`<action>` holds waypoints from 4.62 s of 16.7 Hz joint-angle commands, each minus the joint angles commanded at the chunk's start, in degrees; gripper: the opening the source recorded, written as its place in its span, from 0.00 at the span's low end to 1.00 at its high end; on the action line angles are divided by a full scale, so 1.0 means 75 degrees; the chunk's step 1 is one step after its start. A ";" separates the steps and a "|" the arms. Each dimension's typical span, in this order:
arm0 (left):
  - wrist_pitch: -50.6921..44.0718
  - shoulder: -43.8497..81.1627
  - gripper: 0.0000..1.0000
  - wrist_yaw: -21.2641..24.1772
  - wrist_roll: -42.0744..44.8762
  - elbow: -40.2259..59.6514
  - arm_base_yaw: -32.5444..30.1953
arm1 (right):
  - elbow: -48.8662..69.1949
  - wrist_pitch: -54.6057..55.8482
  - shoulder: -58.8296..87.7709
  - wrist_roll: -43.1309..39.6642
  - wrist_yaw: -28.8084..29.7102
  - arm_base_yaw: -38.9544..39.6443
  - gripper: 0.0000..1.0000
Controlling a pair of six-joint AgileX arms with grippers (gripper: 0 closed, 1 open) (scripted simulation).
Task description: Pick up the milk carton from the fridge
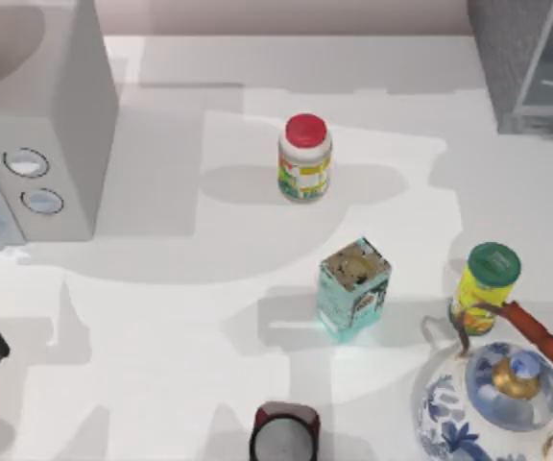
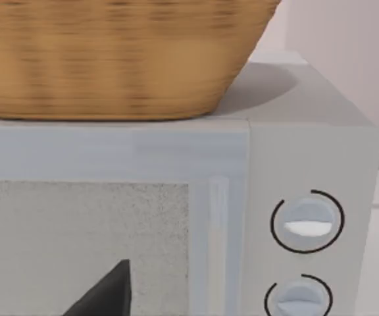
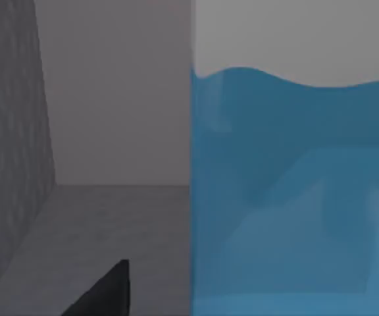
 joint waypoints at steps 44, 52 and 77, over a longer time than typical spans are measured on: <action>0.0000 0.0000 1.00 0.0000 0.0000 0.0000 0.0000 | 0.2472 -0.1929 0.0572 0.0005 0.0173 0.0143 0.00; 0.0000 0.0000 1.00 0.0000 0.0000 0.0000 0.0000 | 0.2432 -0.2220 0.0194 0.0021 0.0153 0.0131 0.00; 0.0000 0.0000 1.00 0.0000 0.0000 0.0000 0.0000 | -0.2319 -0.2171 -0.4424 0.0021 0.0075 0.0163 0.00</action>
